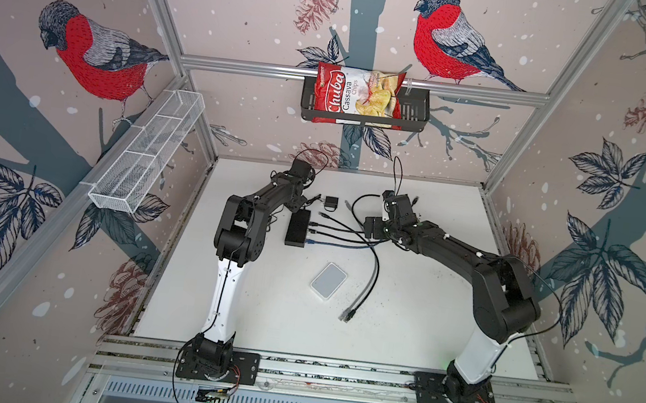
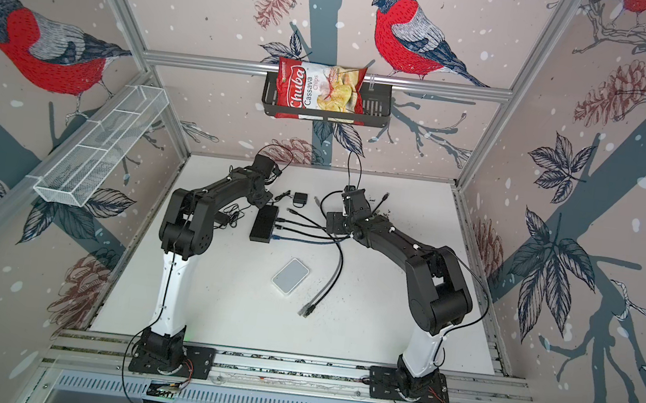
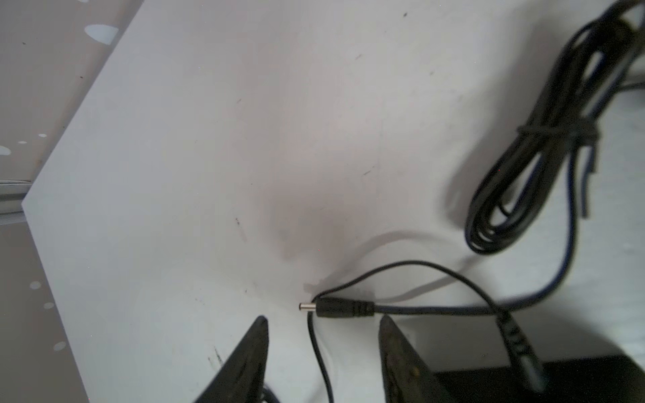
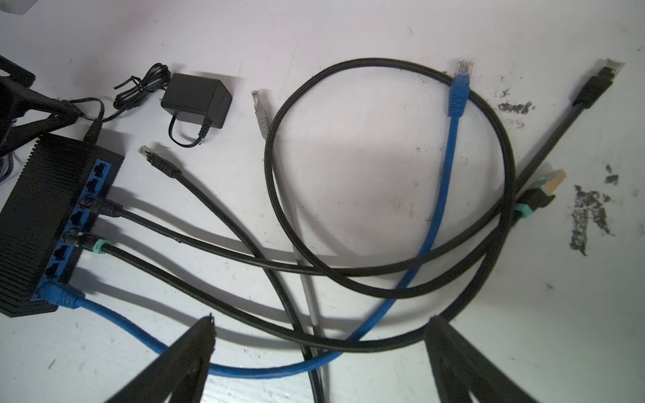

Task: Insert the plug into the switch port
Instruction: 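Move the left gripper over the black barrel power plug beside the switch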

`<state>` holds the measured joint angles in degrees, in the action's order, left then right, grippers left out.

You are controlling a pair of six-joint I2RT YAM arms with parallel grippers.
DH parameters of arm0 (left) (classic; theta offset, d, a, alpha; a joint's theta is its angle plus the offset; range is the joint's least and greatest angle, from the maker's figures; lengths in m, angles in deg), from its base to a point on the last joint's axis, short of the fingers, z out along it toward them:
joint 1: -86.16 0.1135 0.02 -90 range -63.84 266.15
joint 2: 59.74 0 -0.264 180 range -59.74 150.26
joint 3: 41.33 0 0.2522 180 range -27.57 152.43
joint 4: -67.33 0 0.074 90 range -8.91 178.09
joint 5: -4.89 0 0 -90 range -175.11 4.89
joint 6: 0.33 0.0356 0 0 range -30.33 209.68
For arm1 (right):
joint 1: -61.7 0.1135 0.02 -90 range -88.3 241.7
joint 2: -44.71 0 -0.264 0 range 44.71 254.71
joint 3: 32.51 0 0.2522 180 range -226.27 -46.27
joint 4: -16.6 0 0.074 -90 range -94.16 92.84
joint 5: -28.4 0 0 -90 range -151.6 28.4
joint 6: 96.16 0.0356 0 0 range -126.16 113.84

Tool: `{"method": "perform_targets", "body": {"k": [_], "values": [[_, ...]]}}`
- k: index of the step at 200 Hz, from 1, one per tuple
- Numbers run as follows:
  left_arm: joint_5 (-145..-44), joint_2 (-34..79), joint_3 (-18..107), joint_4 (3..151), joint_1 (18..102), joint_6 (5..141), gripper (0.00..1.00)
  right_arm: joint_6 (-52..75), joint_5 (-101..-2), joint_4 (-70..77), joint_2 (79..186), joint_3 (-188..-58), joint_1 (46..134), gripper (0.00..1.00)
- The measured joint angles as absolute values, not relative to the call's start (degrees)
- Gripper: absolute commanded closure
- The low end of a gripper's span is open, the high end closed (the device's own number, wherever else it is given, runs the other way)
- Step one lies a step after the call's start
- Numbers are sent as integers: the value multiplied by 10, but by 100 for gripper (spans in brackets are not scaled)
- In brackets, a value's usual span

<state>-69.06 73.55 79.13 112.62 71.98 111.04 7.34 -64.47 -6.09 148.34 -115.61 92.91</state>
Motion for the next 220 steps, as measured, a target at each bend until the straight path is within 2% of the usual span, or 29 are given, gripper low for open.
{"method": "perform_targets", "body": {"k": [29, 47, 104, 173, 183, 206, 220], "values": [[-710, 761, 831, 1145, 734, 1100, 60, 74, -641, -63, 1489, -1162, 929, 5], [-724, 774, 853, 1152, 741, 1085, 62, 74, -639, -64, 1491, -1165, 929, 5], [-757, 779, 863, 1169, 747, 1063, 77, 75, -635, -69, 1498, -1173, 929, 6], [-787, 778, 862, 1174, 762, 1037, 87, 75, -631, -69, 1499, -1175, 929, 6], [-789, 776, 860, 1176, 764, 1032, 86, 75, -631, -69, 1499, -1176, 929, 6], [-794, 764, 851, 1178, 766, 1026, 64, 75, -631, -69, 1499, -1175, 929, 6], [-806, 746, 835, 1174, 766, 1022, 56, 75, -631, -70, 1499, -1174, 929, 6]]}}
